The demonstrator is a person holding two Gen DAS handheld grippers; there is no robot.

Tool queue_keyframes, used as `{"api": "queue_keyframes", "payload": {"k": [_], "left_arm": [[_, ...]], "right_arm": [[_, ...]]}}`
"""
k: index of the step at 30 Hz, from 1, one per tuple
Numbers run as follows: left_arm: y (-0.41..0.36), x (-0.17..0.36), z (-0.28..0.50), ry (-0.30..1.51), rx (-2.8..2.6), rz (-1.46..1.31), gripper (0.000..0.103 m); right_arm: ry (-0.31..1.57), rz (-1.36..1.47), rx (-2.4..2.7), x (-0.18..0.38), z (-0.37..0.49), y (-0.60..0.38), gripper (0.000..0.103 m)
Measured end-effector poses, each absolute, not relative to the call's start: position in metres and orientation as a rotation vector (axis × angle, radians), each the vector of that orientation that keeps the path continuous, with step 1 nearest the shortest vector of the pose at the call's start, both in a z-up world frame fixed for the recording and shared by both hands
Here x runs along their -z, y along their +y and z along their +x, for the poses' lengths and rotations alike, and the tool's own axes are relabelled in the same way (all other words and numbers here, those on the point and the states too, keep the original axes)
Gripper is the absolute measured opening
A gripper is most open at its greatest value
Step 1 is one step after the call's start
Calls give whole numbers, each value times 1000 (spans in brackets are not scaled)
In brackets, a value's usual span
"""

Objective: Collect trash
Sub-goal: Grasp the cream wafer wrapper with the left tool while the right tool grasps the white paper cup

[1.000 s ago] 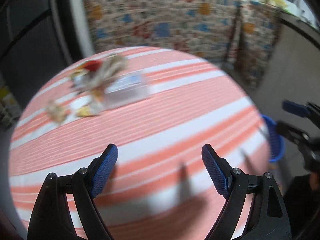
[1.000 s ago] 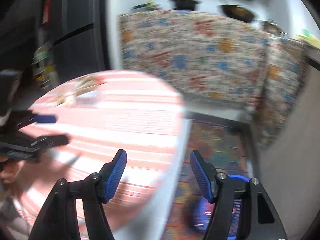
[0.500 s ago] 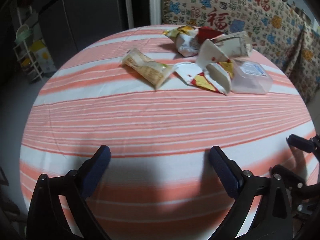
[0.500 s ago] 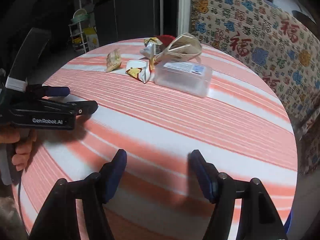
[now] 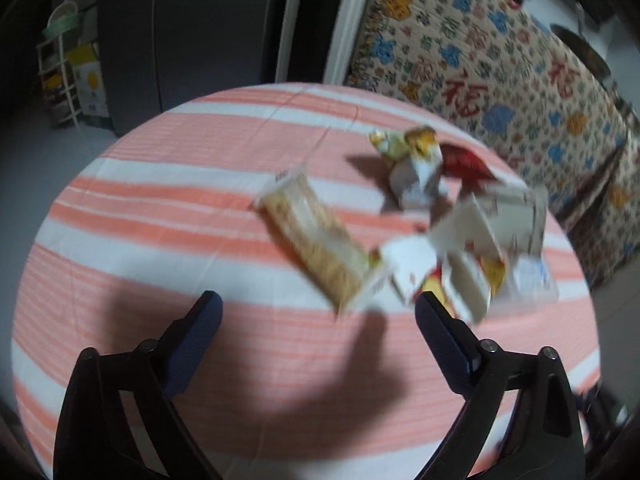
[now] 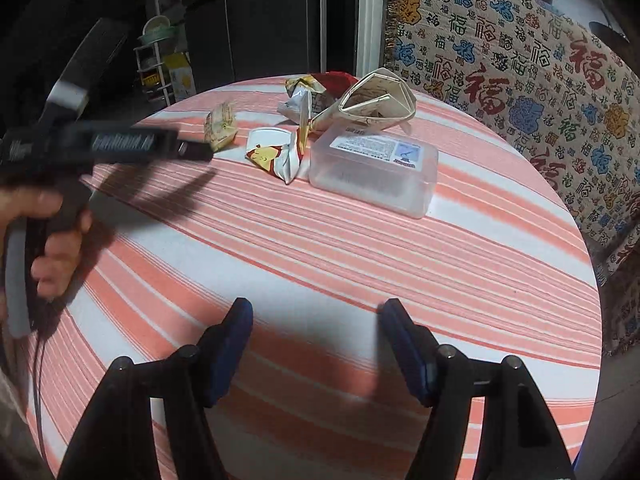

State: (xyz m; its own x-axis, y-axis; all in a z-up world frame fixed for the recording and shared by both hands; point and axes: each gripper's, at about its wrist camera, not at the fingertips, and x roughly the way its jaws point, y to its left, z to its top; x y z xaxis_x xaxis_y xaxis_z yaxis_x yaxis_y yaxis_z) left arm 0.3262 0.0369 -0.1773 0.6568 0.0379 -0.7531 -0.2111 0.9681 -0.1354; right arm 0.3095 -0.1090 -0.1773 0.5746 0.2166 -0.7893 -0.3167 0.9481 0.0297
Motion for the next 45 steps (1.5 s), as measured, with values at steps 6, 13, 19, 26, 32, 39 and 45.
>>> {"api": "queue_keyframes", "payload": {"k": [6,13,19,26,32,39,45], "left_arm": [[40,185,366,860,-211,-192,63],[42,181,341,861,-85,-172,28],[48,180,284,892,3,-133,27],[55,180,248,908,68,-107,28],[60,181,235,920,101,-95,35],[62,183,226,899,57,-118,81],[46,190,232,892,2,-61,96]], "right_arm": [[906,-117,-315,178,309,-109,70],[904,-118,-310,178,308,-107,68],[915,-38,-379,176,324,-90,47],[919,19,-364,177,379,-64,46],[896,80,-316,178,409,-56,35],[871,35,-317,175,377,-57,14],[859,-39,-303,173,309,-73,15]]}}
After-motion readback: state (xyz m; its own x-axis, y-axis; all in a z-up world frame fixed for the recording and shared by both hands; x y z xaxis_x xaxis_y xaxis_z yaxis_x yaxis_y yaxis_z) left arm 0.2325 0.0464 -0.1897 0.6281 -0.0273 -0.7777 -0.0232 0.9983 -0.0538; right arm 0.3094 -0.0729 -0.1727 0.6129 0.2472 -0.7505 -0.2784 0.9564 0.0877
